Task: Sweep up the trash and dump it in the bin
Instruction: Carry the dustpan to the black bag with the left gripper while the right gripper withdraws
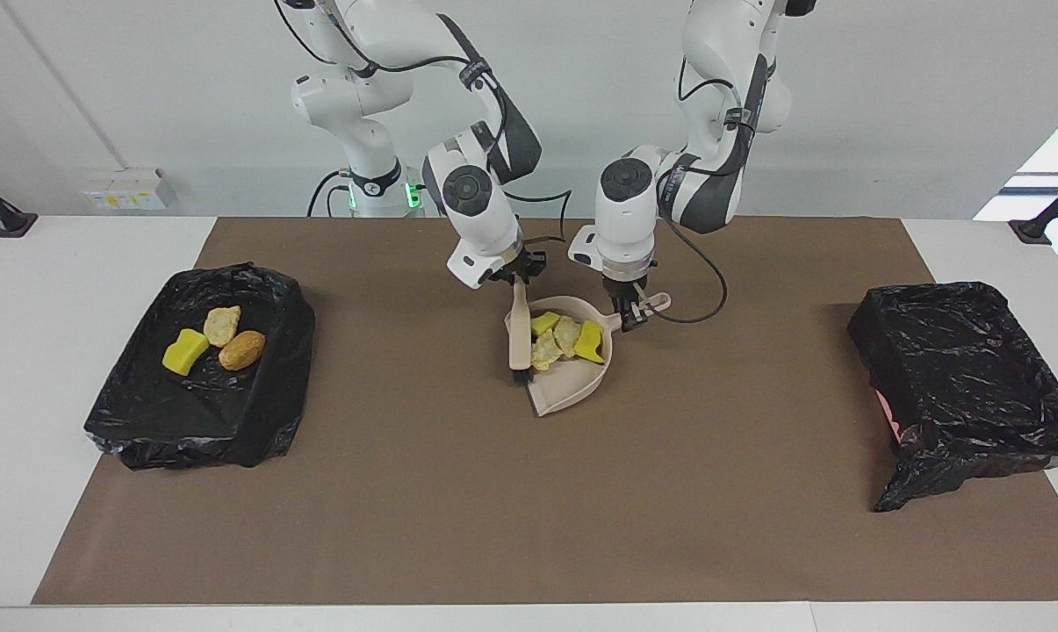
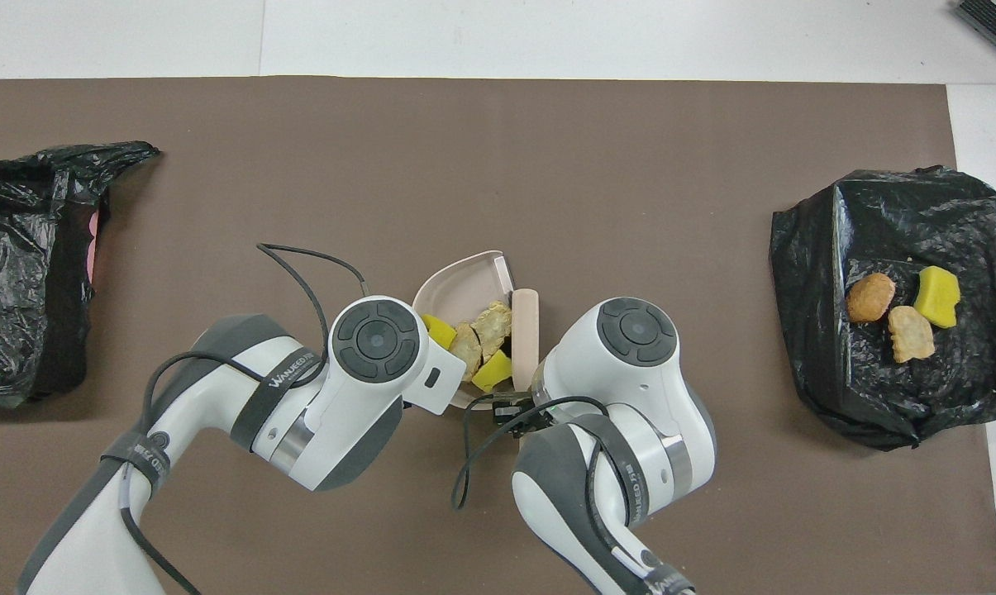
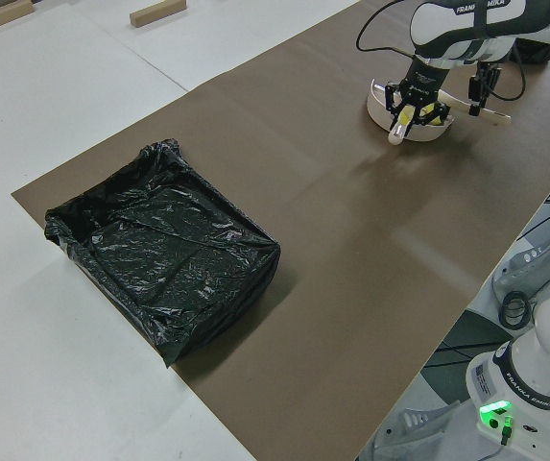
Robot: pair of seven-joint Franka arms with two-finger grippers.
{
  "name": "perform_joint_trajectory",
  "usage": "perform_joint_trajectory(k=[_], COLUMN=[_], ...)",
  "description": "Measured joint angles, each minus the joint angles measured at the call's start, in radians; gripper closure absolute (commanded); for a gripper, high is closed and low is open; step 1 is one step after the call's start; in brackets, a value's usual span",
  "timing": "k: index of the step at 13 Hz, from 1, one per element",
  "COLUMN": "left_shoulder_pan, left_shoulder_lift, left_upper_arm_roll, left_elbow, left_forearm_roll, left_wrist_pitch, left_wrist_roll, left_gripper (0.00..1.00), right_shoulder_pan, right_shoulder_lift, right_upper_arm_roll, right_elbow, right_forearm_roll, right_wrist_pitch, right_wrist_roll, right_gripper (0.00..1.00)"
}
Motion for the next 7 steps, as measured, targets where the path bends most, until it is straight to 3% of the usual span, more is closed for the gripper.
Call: perform_joint_trajectory(k=[4, 7], left_shoulder_pan=[0.044, 0.06], left_shoulder_lift=[0.0, 0.0], left_upper_arm_roll=[0.002, 0.001], left_elbow=[-0.004, -0.008], left_forearm_roll=[-0.001, -0.004], left_wrist_pitch=[0.006, 0.027], left_wrist_roll=[0.115, 0.154], left_gripper=[1.0, 1.0], right_shoulder_pan=[-0.072, -0.116], right_shoulder_lift=[-0.081, -0.148], right_upper_arm_roll=[-0.011, -0.013], right_elbow=[0.079, 0.122], right_forearm_roll=[-0.015, -0.098], right_wrist_pitch=[-0.178, -0.334], right_wrist_roll=[-0.002, -0.007], right_gripper=[1.0, 1.0])
